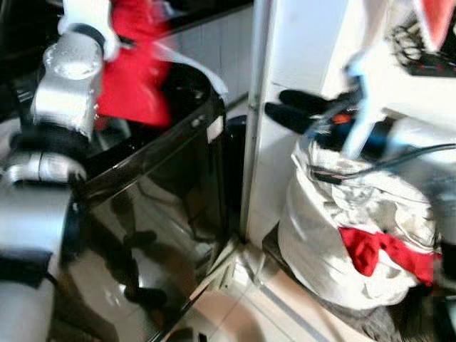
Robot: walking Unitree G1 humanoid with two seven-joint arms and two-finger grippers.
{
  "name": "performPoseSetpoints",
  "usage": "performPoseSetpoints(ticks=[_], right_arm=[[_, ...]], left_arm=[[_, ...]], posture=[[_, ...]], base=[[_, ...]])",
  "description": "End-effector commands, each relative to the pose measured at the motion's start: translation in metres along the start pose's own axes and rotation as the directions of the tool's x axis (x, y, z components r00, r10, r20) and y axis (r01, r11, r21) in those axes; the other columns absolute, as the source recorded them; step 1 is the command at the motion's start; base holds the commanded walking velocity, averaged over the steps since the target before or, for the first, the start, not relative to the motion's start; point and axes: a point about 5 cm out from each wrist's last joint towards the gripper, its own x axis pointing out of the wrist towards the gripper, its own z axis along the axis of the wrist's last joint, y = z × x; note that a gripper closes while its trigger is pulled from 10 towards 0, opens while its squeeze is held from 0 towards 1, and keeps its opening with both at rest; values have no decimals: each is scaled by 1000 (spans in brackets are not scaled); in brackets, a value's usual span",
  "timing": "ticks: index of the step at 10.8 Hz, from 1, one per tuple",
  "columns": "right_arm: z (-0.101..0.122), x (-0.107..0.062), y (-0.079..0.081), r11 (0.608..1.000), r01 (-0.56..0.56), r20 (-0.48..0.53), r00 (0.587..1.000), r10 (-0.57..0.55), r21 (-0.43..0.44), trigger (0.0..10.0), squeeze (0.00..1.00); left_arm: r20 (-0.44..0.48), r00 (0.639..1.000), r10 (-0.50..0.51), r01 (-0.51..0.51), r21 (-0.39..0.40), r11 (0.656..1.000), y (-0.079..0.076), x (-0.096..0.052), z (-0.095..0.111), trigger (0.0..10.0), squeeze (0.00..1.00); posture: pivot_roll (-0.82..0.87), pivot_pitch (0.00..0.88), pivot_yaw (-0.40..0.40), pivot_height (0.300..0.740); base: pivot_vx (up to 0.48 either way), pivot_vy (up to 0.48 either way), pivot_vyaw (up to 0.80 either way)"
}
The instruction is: Clothes washing
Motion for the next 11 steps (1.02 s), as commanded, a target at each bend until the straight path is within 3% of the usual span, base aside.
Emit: performPoseSetpoints(ticks=[1, 3, 4, 5, 8, 11], right_arm=[[-1, 4, 3, 1000, 10, -22, 1000, -11, -1, 10000, 0], [-8, 11, 16, 1000, -13, -47, 999, 14, 28, 10000, 0], [-10, 12, 20, 999, -23, -53, 998, 25, 38, 10000, 0], [-10, 13, 21, 999, -26, -56, 998, 28, 40, 10000, 0], [-11, 16, 24, 998, -46, -80, 996, 49, 38, 10000, 0], [-11, 17, 25, 998, -47, -81, 995, 51, 44, 10000, 0]], left_arm=[[-74, 996, 39, -34, 70, 997, 0, 1, -9, 10000, 0], [-187, 981, 41, -1, 205, 979, -14, -7, -46, 10000, 0], [-191, 981, 39, -3, 185, 983, -15, -8, -49, 10000, 137], [-204, 979, 18, 18, 171, 985, -16, -8, -51, 10000, 1000], [-292, 953, -78, 121, 135, 983, -27, -12, -63, 10000, 1000], [-294, 949, -110, 152, 124, 980, -30, -12, -64, 10000, 1000]], posture=[[10, 0, 69, 740], [-1, 0, 74, 740], [-7, 0, 75, 740], [-9, 0, 75, 740], [-14, 0, 82, 740], [-13, 0, 88, 740]], base=[[0, 0, 0], [0, 0, 0], [0, 0, 0], [0, 0, 0], [0, 0, 0], [0, 0, 0]])
